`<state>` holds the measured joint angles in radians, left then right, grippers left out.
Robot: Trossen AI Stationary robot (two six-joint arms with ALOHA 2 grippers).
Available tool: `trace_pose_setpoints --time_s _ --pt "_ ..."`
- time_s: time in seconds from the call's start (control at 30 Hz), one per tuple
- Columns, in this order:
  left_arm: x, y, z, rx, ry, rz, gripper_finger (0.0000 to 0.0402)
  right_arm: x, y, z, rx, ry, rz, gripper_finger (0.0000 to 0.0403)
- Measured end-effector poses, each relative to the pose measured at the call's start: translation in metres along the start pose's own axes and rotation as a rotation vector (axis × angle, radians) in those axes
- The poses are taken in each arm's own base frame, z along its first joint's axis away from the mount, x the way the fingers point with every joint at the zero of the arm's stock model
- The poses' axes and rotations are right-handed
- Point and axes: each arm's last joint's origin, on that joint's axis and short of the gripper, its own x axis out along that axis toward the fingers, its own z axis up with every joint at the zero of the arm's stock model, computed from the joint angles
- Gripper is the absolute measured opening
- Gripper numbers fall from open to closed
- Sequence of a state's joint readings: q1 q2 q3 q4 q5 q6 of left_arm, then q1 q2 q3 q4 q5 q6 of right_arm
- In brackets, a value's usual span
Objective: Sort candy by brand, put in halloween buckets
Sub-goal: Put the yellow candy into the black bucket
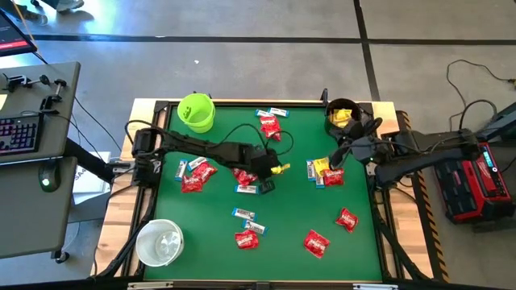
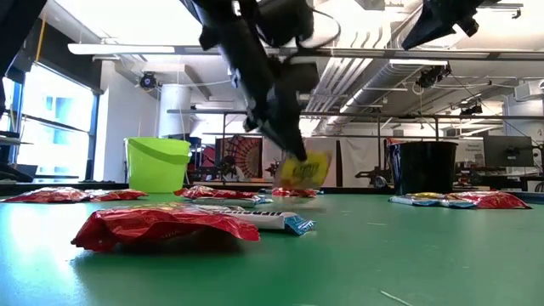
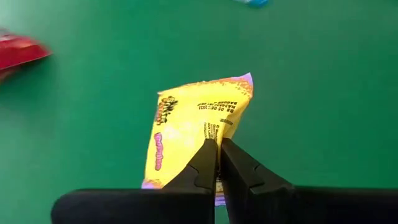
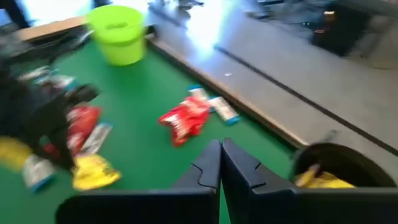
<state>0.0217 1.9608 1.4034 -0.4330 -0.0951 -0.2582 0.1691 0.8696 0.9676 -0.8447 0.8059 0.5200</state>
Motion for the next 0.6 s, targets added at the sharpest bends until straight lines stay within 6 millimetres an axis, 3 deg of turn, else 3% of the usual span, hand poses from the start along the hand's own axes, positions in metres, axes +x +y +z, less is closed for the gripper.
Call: trace_pose_setpoints --time_s 0.3,0.6 --pt "-0.037 0.011 0.028 -0.132 -0.120 -0.365 0.0001 -0.002 0.032 -0.004 -0.060 0.128 0.396 0.0018" --pt "-0.048 0.012 0.047 -0.184 -0.224 -0.660 0.0001 0.013 0.072 0.001 -0.105 0.105 0.607 0.0134"
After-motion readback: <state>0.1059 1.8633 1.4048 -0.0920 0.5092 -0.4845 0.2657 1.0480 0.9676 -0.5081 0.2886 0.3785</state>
